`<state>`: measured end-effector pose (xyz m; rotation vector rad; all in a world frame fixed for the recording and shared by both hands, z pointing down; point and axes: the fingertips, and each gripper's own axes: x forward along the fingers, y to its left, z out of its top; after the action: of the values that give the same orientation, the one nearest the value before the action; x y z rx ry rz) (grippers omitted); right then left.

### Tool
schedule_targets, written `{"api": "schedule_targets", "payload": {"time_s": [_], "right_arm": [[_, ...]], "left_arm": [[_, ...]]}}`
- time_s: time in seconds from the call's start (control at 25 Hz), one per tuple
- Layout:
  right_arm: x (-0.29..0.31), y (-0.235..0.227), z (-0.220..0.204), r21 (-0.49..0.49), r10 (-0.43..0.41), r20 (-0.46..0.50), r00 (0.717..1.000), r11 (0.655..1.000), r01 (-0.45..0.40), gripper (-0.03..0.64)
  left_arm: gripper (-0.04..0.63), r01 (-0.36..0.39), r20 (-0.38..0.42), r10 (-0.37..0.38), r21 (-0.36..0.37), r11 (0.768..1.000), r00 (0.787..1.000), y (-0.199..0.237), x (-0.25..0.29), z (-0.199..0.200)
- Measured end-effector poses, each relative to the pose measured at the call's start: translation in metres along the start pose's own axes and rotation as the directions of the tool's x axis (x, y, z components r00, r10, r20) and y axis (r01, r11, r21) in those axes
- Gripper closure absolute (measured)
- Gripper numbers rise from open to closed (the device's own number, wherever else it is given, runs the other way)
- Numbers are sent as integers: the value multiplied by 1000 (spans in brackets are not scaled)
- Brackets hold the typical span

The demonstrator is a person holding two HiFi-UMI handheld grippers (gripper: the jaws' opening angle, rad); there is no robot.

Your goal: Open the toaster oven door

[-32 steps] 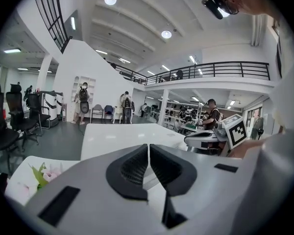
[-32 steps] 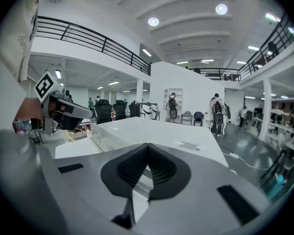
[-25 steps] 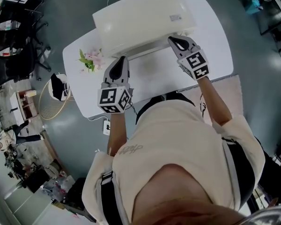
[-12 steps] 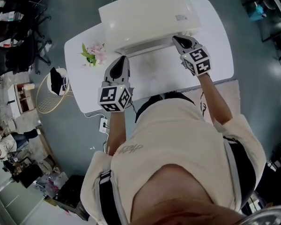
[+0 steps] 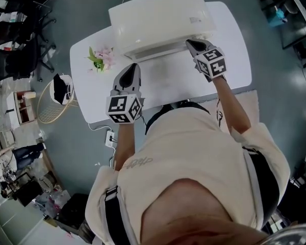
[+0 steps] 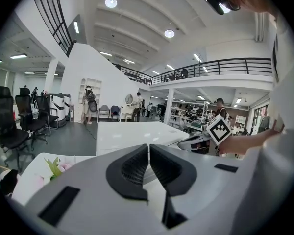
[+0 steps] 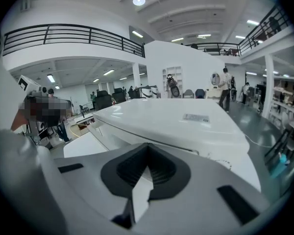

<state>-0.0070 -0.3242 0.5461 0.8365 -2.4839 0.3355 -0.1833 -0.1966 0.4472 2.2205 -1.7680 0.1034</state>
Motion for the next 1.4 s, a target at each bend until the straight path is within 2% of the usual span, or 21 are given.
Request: {"api": "schedule_targets", "payload": {"time_s": [0.44, 0.84, 1.4], "right_arm": [[-5, 6, -8, 49, 32, -37, 999, 998, -31, 612], [-7, 21, -24, 46, 82, -104, 991, 996, -78, 612], [-27, 44, -57, 24, 109, -118, 987, 994, -107, 612]], "left_arm": [[568, 30, -14, -30, 7, 1000, 999, -16, 0, -4], [568, 7, -2, -7, -1, 1000, 1000, -19, -5, -7], [568, -22, -1, 22, -9, 1000, 1000, -32, -11, -13]]}}
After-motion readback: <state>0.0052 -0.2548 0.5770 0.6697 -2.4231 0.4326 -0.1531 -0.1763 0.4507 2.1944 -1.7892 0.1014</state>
